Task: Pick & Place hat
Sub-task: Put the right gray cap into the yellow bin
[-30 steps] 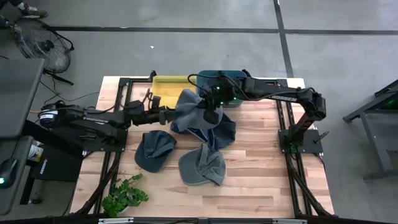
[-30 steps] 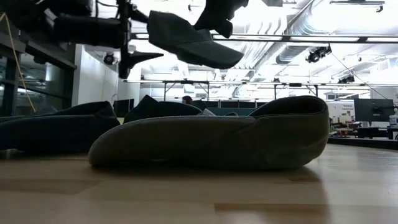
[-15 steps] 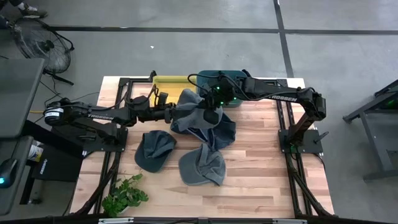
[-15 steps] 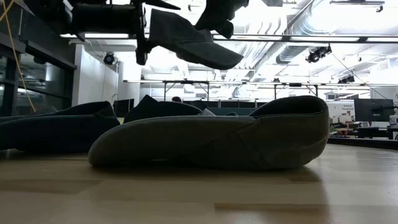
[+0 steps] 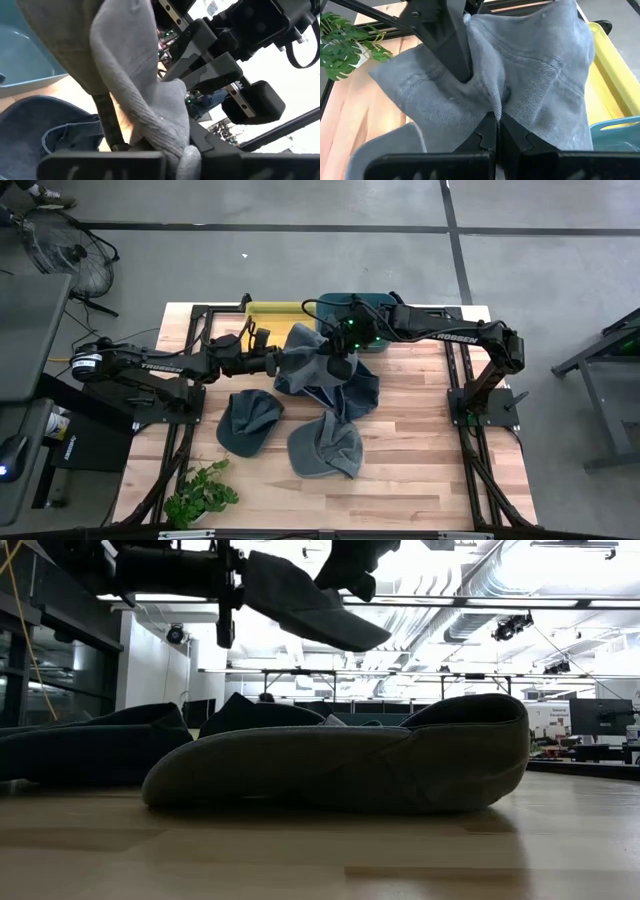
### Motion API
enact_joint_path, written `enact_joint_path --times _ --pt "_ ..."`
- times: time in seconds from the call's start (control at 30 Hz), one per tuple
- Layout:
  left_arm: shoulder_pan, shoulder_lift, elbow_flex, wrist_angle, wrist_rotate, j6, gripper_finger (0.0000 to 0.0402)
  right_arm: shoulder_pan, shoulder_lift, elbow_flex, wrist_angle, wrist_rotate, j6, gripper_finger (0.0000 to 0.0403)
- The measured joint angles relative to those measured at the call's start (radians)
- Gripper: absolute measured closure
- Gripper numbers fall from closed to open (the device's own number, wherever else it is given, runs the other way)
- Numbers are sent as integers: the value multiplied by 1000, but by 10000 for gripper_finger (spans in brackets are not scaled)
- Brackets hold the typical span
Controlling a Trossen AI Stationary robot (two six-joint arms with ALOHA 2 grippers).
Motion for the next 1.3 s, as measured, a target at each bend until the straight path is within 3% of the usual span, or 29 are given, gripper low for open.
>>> enact_joint_path --times 0.37,0.77,0.93,1.3 --pt "0 0 0 6 -21 22 398 0 -3 0 -11 1 2 395" --pt "44 -10 -1 8 6 41 400 -24 -83 0 -58 27 61 280" --pt "137 -57 0 -5 91 41 401 -23 -132 0 -162 26 99 256" --pt "448 -168 -1 -179 326 160 401 87 -160 -4 -383 55 172 253"
